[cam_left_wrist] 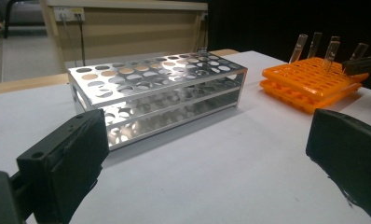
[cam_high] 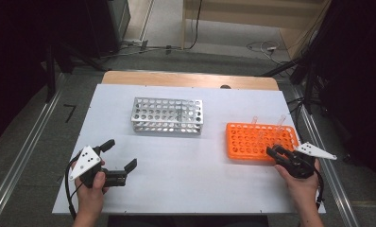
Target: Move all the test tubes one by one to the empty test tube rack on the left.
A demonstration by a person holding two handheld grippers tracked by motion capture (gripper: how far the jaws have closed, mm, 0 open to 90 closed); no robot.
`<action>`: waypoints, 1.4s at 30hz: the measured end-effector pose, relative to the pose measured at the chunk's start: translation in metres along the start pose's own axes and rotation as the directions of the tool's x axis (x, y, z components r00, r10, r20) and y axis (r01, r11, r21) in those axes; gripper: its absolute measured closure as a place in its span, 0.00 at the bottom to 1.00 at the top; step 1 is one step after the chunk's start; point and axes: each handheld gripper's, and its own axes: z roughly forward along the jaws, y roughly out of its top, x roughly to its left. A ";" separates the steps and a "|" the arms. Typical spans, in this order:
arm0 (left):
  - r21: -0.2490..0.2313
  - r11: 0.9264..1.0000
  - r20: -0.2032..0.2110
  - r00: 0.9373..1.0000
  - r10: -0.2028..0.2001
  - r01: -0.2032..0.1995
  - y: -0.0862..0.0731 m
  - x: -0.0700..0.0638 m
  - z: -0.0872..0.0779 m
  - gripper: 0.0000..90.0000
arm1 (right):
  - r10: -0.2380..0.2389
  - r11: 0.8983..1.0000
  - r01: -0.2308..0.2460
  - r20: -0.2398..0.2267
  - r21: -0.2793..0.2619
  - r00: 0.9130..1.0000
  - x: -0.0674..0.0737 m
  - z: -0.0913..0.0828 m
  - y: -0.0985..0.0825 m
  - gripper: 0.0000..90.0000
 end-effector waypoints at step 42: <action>0.057 0.997 0.178 0.983 0.046 -0.057 0.053 -0.033 0.046 0.00 | -0.191 0.982 0.186 -0.204 -0.044 0.960 0.082 -0.006 0.074 0.82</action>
